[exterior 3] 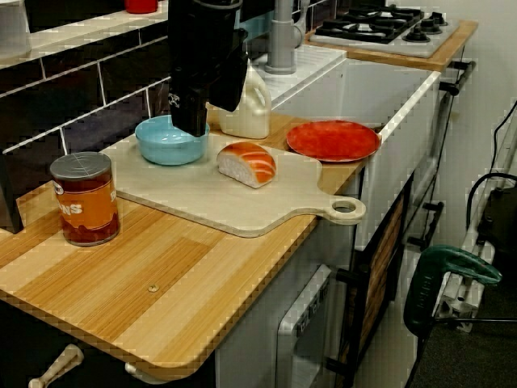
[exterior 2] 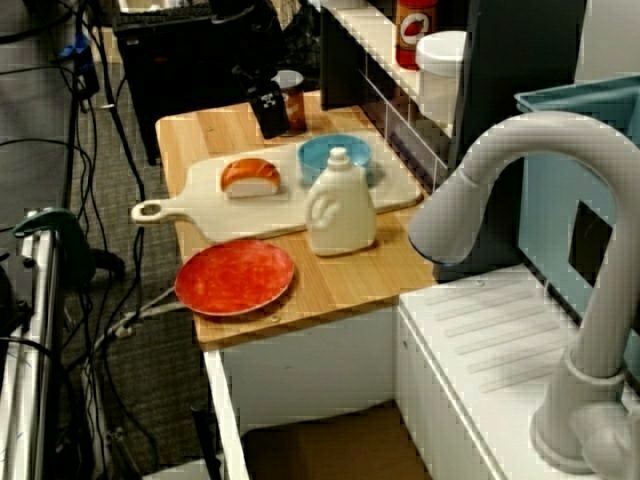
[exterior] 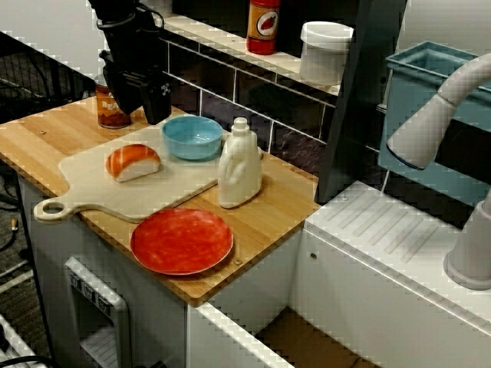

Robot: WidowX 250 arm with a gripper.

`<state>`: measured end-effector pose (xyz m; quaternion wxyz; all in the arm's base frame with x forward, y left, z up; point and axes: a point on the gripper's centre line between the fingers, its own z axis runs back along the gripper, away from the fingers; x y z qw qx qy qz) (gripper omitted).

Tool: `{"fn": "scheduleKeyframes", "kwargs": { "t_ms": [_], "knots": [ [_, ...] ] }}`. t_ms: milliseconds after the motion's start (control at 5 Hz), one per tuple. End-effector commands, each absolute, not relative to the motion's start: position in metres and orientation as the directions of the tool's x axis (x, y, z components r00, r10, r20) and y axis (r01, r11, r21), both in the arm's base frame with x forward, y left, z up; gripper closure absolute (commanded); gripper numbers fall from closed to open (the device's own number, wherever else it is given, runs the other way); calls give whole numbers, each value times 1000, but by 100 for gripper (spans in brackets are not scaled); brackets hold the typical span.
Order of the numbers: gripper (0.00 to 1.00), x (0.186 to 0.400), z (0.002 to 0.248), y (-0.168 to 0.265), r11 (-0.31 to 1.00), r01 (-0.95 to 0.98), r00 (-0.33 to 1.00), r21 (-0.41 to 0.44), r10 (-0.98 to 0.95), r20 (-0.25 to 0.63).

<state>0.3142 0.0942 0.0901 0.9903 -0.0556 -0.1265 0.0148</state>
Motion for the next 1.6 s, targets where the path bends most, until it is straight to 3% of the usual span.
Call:
{"fn": "scheduleKeyframes", "kwargs": {
  "t_ms": [0, 400, 1400],
  "knots": [
    [0, 337, 105, 105, 980, -148, 947, -136, 180, 266],
    [0, 346, 93, 108, 954, -253, 917, -163, 290, 273],
    [0, 357, 58, 95, 963, -257, 918, -80, 269, 293]
  ]
}}
